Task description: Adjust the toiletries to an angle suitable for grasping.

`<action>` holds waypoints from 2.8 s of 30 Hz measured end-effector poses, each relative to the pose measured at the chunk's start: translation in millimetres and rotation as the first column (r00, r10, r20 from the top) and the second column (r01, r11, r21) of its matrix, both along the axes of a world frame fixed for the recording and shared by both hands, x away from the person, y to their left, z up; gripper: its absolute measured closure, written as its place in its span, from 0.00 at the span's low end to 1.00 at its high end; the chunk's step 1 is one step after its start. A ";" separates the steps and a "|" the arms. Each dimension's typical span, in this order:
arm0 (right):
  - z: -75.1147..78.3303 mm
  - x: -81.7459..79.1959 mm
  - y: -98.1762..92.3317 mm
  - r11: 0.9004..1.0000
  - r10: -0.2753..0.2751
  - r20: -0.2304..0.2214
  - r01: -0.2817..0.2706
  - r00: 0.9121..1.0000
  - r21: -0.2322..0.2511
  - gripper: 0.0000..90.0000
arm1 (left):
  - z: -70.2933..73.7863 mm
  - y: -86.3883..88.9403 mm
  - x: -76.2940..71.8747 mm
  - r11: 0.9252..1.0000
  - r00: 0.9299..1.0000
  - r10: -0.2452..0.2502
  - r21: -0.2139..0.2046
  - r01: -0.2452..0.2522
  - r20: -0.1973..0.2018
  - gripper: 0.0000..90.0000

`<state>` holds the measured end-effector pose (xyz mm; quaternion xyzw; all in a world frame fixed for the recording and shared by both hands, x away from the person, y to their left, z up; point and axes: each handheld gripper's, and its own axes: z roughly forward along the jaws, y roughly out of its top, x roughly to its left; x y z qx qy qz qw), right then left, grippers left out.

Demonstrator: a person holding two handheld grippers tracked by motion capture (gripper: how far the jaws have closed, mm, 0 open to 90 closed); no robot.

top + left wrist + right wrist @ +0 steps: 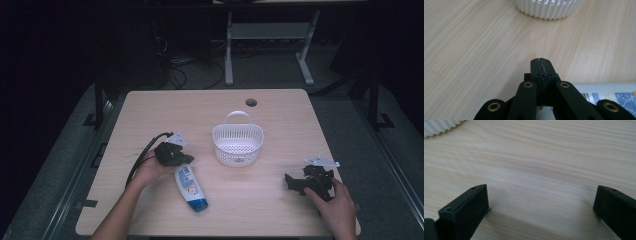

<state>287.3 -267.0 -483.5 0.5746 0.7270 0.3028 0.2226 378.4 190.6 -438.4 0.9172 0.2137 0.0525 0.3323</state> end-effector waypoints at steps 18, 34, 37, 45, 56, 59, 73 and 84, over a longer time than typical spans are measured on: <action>0.0 0.0 0.0 1.000 0.000 0.000 0.000 1.000 0.000 0.00 | -1.1 46.5 -23.9 0.998 0.998 0.056 0.027 -0.057 0.006 1.00; 0.0 0.0 -0.1 1.000 0.001 0.000 -0.001 1.000 0.000 0.00 | 16.2 61.5 -46.3 0.996 0.995 0.083 -0.045 -0.081 0.053 1.00; 0.0 0.0 0.0 1.000 0.000 0.000 0.000 1.000 0.000 0.00 | 21.8 52.0 -53.8 0.996 0.998 0.052 -0.076 -0.048 0.044 1.00; 0.0 0.0 -0.1 1.000 0.001 0.000 -0.001 1.000 0.000 0.00 | 22.2 12.9 -70.4 0.993 0.997 -0.076 -0.089 0.076 0.013 1.00; 0.0 0.0 0.0 1.000 0.000 0.000 0.000 1.000 0.000 0.00 | 13.2 -23.7 -88.5 0.978 0.981 -0.193 -0.091 0.190 -0.025 1.00; 0.0 0.0 -0.1 1.000 0.001 0.000 -0.001 1.000 0.000 0.00 | 10.9 -30.2 -91.8 0.973 0.976 -0.216 -0.088 0.212 -0.035 1.00; 0.0 0.0 0.0 1.000 0.001 0.000 -0.001 1.000 0.000 0.00 | -1.8 -47.2 -96.0 0.966 0.964 -0.260 -0.031 0.258 -0.063 1.00; 0.0 0.0 -0.1 1.000 0.001 0.000 -0.001 1.000 0.000 0.00 | 0.4 -52.6 -84.6 0.973 0.972 -0.230 -0.008 0.230 -0.041 1.00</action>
